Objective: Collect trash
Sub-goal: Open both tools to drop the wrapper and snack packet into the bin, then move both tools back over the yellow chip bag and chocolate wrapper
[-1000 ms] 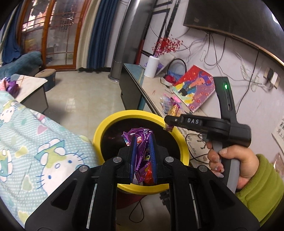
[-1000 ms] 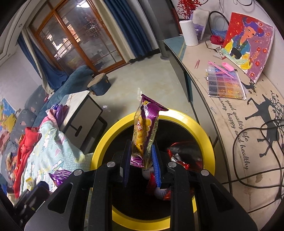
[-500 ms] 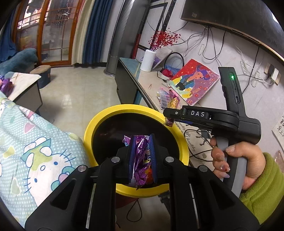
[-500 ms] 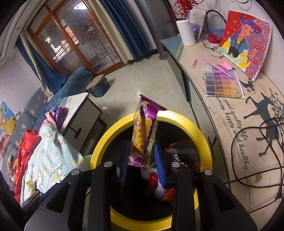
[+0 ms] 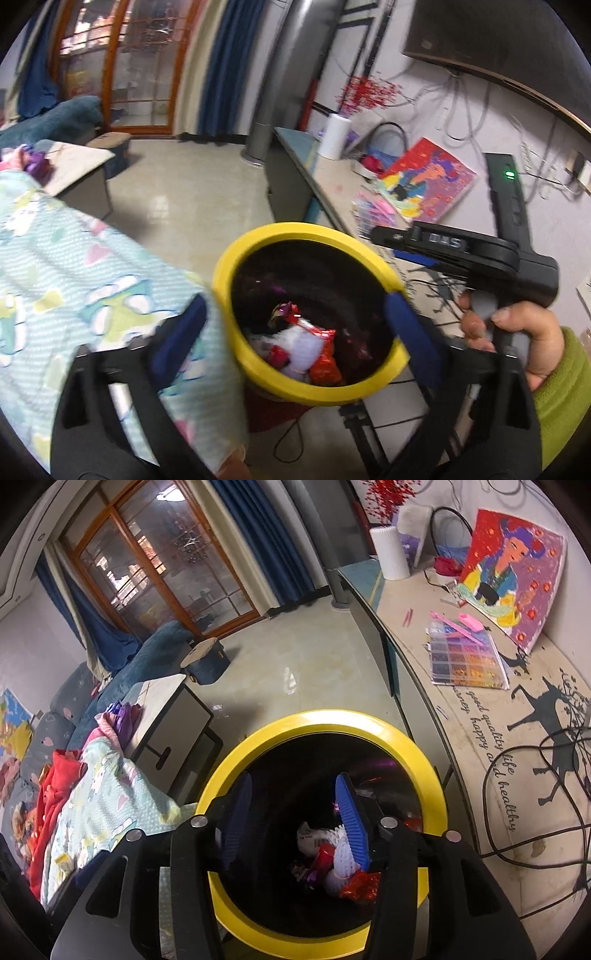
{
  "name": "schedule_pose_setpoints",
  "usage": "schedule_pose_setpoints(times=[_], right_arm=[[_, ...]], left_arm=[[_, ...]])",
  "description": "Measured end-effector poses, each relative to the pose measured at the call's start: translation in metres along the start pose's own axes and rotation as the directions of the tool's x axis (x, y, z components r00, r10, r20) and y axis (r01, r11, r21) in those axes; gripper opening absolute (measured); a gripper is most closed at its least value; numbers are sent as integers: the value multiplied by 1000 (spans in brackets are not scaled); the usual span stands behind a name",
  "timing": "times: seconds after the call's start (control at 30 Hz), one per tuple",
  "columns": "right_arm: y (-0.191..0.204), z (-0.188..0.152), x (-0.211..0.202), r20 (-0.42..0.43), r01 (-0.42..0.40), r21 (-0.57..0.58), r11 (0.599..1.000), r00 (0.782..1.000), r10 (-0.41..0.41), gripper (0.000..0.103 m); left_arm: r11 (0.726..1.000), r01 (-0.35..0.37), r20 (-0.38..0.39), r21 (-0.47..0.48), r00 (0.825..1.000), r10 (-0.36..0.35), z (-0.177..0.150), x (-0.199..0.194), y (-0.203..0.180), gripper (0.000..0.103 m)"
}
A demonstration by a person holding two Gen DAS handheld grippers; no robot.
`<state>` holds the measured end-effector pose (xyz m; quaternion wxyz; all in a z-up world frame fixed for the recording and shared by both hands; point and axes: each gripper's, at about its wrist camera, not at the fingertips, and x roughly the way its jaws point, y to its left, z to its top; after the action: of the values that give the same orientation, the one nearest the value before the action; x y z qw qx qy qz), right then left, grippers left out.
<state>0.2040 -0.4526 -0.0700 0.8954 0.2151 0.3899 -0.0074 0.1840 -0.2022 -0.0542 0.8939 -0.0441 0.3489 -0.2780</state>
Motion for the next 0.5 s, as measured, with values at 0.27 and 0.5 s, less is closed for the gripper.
schedule_pose_setpoints(times=[0.27, 0.5], right_arm=[[53, -9, -16, 26, -57, -121, 991, 998, 61, 60], [101, -22, -25, 34, -107, -226, 968, 992, 118, 60]], left_arm=[[991, -113, 51, -69, 992, 116, 3, -34, 32, 92], [976, -188, 109, -113, 974, 200, 2, -67, 54, 93]])
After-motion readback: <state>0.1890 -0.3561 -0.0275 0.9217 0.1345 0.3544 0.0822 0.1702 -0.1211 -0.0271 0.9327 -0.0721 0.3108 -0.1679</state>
